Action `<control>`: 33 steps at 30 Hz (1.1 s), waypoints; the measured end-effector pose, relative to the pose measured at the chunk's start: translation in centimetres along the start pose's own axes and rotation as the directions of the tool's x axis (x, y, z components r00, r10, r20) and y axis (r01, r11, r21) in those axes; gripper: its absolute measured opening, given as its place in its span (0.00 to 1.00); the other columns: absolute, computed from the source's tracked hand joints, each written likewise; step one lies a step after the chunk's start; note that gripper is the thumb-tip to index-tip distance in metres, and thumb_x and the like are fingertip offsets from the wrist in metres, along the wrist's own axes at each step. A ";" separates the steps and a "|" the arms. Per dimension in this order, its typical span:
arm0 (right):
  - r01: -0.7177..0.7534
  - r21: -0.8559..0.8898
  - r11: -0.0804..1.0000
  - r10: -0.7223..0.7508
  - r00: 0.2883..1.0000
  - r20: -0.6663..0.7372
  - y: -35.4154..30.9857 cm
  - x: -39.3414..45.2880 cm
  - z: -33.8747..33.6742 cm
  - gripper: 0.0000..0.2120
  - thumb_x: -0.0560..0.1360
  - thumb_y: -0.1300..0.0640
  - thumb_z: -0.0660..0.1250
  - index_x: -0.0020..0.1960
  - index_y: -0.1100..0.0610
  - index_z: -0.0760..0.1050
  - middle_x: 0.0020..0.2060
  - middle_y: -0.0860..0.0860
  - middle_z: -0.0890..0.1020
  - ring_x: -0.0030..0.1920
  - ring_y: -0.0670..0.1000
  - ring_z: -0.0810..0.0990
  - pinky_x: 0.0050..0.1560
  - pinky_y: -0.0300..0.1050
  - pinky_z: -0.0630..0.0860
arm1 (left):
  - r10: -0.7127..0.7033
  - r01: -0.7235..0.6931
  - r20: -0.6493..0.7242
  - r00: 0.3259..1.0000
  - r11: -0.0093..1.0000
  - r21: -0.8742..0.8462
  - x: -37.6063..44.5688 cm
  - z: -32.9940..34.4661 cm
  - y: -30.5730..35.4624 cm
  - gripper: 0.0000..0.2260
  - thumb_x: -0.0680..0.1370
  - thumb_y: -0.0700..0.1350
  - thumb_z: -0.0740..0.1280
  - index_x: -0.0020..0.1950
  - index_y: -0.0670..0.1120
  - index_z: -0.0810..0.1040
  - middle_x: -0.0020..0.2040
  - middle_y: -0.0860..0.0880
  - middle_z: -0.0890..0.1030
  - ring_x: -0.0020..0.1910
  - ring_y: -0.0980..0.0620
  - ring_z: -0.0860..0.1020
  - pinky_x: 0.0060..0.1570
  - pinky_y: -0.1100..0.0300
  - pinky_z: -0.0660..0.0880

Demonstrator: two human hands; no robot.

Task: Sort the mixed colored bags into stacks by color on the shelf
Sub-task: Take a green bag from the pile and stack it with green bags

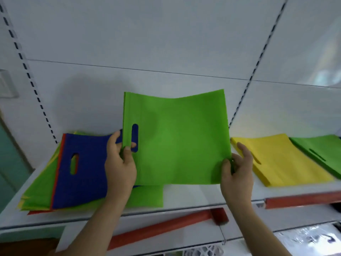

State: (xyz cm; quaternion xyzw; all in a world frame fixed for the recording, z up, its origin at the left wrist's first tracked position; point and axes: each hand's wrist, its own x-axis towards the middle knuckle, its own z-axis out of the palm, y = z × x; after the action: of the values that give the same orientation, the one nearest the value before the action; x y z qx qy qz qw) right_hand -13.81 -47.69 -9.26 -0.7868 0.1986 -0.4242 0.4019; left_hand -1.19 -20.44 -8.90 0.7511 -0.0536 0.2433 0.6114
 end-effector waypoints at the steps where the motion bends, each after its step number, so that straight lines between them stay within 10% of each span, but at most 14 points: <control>1: 0.006 -0.028 1.000 -0.007 1.000 -0.027 0.5 -0.1 -1.5 0.25 0.82 0.60 0.64 0.72 0.36 0.64 0.52 0.33 0.82 0.35 0.46 0.81 0.30 0.50 0.76 | 0.013 -0.013 0.011 1.000 1.000 0.001 -0.8 1.2 0.4 0.20 0.85 0.38 0.63 0.76 0.51 0.67 0.53 0.60 0.85 0.39 0.54 0.80 0.41 0.61 0.77; 6: 0.086 -0.165 0.983 -0.102 0.991 -0.087 4.2 -0.3 -9.3 0.15 0.78 0.60 0.61 0.56 0.43 0.79 0.45 0.41 0.81 0.45 0.40 0.79 0.42 0.46 0.75 | -0.002 0.014 0.140 0.990 0.996 -0.086 -5.5 7.2 3.2 0.13 0.84 0.34 0.61 0.63 0.50 0.70 0.55 0.53 0.86 0.50 0.44 0.83 0.47 0.50 0.78; 10: 0.030 -0.242 0.970 -0.073 0.982 -0.172 7.4 -0.1 -15.2 0.17 0.78 0.60 0.60 0.62 0.50 0.81 0.52 0.39 0.78 0.50 0.39 0.78 0.48 0.33 0.73 | 0.106 -0.095 0.208 0.972 0.993 -0.064 -9.3 12.1 5.9 0.12 0.84 0.34 0.60 0.55 0.52 0.74 0.52 0.56 0.83 0.37 0.53 0.77 0.41 0.54 0.71; 22: -0.112 -0.435 0.893 0.001 0.968 -0.249 19.8 1.4 -40.2 0.22 0.77 0.70 0.67 0.69 0.58 0.79 0.56 0.44 0.76 0.49 0.41 0.73 0.47 0.36 0.66 | 0.169 -0.153 0.459 0.872 0.986 -0.074 -28.2 30.8 16.9 0.17 0.82 0.33 0.64 0.69 0.45 0.77 0.66 0.48 0.78 0.66 0.49 0.75 0.63 0.59 0.69; 30: -0.246 -0.449 0.859 0.115 0.947 -0.298 27.0 3.0 -48.3 0.24 0.78 0.69 0.67 0.73 0.57 0.76 0.62 0.49 0.76 0.52 0.50 0.77 0.51 0.47 0.72 | 0.215 -0.213 0.606 0.766 0.974 -0.076 -34.0 41.0 20.2 0.17 0.83 0.37 0.66 0.72 0.44 0.75 0.67 0.48 0.77 0.64 0.57 0.71 0.63 0.62 0.67; 33: -0.270 -0.469 0.841 0.132 0.943 -0.306 29.7 5.4 -49.8 0.24 0.78 0.69 0.66 0.74 0.58 0.75 0.62 0.49 0.76 0.54 0.51 0.77 0.51 0.45 0.70 | 0.244 -0.228 0.629 0.738 0.968 -0.107 -34.9 45.6 20.6 0.19 0.82 0.41 0.70 0.73 0.45 0.74 0.65 0.52 0.76 0.61 0.65 0.69 0.58 0.77 0.64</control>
State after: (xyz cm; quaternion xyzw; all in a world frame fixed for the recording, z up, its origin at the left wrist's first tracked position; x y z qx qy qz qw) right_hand -51.13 -92.07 -14.53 -0.7759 0.4357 -0.4124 0.1950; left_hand -25.83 -76.18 -11.67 0.7689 -0.3549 0.0490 0.5295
